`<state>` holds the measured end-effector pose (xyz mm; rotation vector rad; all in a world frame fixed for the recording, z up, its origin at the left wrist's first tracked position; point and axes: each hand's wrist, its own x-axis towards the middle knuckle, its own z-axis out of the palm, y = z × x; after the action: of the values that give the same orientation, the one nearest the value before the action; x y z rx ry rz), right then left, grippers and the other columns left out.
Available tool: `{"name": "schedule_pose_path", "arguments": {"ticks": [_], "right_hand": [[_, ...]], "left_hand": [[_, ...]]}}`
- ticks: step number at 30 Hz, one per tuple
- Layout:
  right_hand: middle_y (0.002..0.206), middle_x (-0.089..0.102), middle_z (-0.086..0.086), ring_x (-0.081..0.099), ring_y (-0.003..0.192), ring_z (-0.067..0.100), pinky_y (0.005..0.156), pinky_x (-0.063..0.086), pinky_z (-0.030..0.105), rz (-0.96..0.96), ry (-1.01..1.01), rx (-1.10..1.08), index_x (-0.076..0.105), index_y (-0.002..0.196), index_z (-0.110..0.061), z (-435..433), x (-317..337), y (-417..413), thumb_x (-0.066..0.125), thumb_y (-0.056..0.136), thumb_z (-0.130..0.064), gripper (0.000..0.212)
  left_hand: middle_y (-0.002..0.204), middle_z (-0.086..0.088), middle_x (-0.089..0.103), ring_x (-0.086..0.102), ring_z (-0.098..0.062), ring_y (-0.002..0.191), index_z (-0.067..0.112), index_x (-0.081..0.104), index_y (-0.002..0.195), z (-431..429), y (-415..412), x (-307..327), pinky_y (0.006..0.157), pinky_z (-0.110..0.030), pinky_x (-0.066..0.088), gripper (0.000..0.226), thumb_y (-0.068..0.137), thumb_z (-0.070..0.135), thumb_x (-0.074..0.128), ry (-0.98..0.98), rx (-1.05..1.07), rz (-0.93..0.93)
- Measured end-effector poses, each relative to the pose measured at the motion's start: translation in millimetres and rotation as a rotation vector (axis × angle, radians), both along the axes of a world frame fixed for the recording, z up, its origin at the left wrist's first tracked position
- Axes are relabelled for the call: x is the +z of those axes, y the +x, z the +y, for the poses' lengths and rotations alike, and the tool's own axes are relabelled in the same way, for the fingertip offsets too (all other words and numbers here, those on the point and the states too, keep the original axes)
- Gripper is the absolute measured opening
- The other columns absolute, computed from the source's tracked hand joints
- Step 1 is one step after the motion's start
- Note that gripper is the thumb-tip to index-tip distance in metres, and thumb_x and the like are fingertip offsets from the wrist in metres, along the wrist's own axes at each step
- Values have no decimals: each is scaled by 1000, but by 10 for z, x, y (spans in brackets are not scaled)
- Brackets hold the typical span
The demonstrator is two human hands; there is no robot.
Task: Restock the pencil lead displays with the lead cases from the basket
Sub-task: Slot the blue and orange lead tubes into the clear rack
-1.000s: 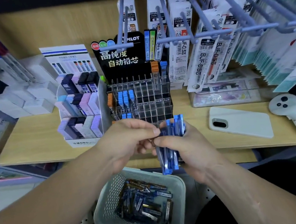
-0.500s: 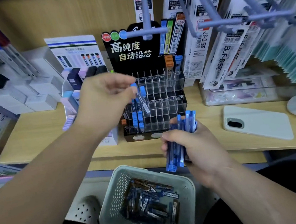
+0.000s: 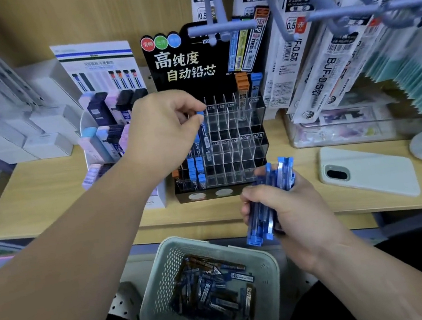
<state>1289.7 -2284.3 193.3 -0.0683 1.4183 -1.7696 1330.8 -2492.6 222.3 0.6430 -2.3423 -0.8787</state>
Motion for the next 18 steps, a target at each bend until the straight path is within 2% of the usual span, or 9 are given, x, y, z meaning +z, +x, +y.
{"name": "schedule_pose_path", "arguments": {"ticks": [3, 6, 8, 10, 15, 18], "right_hand": [[79, 65, 12, 63, 67, 26, 63, 55, 37, 0, -6, -4, 57, 109, -13, 4, 4, 1, 71, 84, 5, 34], [79, 64, 13, 63, 67, 26, 63, 55, 37, 5, -8, -2, 56, 109, -13, 7, 3, 2, 71, 85, 5, 33], [78, 64, 13, 63, 67, 26, 63, 55, 37, 6, -10, 2, 56, 108, -13, 6, 6, 7, 70, 85, 5, 33], [78, 65, 12, 63, 66, 25, 63, 55, 36, 6, -13, 7, 56, 109, -13, 3, 13, 13, 70, 85, 5, 33], [78, 68, 10, 64, 67, 23, 64, 56, 36, -1, -28, 2, 57, 109, -13, -5, 36, -2, 71, 85, 4, 32], [82, 66, 12, 65, 68, 24, 67, 56, 38, -21, -64, -37, 57, 111, -14, -16, 64, -61, 72, 85, 2, 34]], "left_hand": [[59, 17, 56, 54, 4, 55, 21, 77, 92, 5, 0, -24, 57, -2, 38, 10, 87, 13, 75, -11, -14, -50], [61, 25, 51, 53, 9, 60, 20, 79, 90, 15, -7, -71, 61, -4, 39, 9, 85, 14, 76, -127, -43, -93], [72, 20, 55, 54, 3, 68, 19, 79, 84, 10, -21, -122, 70, -22, 50, 8, 80, 12, 78, -201, -65, -79], [82, 10, 60, 57, -7, 78, 16, 78, 80, 5, -30, -159, 73, -35, 54, 7, 77, 10, 80, -248, -79, -80], [88, 6, 59, 57, -12, 82, 17, 77, 85, 8, -28, -170, 75, -39, 55, 11, 77, 9, 80, -300, -88, -122], [86, 4, 61, 59, -15, 82, 18, 75, 90, 42, -4, -106, 73, -40, 54, 11, 80, 19, 77, -329, -48, -89]]}}
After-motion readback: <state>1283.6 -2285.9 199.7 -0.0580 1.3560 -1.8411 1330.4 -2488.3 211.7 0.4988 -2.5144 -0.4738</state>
